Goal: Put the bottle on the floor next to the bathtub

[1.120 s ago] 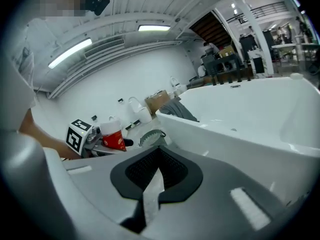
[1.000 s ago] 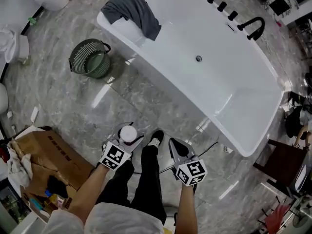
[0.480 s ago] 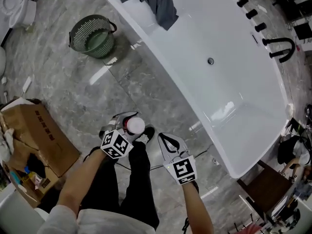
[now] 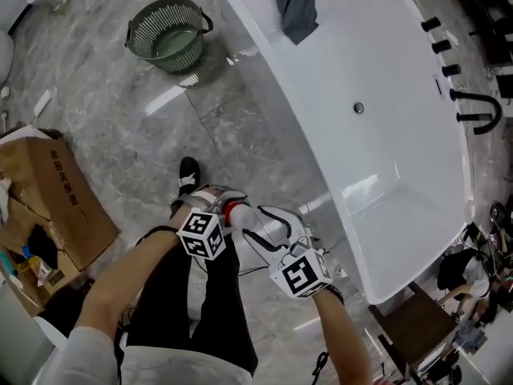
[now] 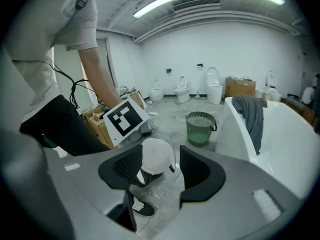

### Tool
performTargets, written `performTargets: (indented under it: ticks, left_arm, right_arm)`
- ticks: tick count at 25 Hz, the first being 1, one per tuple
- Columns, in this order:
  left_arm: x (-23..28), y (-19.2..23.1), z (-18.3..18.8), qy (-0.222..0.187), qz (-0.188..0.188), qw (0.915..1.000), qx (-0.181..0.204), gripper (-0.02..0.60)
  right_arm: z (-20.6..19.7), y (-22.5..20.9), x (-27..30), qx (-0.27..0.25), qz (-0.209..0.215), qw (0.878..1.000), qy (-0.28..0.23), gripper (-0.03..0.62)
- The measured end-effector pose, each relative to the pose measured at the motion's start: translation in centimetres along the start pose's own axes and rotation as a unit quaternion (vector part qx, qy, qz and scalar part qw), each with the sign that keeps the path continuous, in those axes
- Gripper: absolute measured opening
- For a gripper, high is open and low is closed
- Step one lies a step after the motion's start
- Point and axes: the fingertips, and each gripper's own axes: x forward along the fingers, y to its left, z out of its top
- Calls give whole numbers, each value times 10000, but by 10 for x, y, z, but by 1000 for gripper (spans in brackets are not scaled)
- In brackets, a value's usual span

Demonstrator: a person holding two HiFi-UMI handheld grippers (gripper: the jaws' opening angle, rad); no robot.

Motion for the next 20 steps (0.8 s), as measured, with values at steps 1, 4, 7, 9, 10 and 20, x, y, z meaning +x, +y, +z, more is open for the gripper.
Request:
performTargets:
  ticks: [1, 4, 7, 9, 10, 20]
  left_arm:
    - [1, -3, -2, 5, -69, 10000, 31, 333]
    - [5, -2, -10, 14, -144, 9999, -35, 333]
    - [6, 1, -16, 15, -171, 9998, -134, 333]
    - [5, 3, -15, -20, -252, 9996, -144, 333]
    - [4, 3, -15, -47, -309, 9994, -145, 333]
    - [7, -6, -19, 76, -775, 9967, 239, 333]
  right_arm:
    - [2, 3, 4, -94, 106, 9999, 2, 213]
    - [5, 5, 14, -256, 399, 9988, 91, 267]
    - [-2, 10, 25, -627, 679, 9949, 407, 275]
    - [-13, 12, 35, -1091, 859, 9877, 722, 275]
    - [-18, 12, 40, -1342, 934, 9827, 873, 276]
    - [-35, 24, 79, -2126, 1623, 9531, 1414, 278]
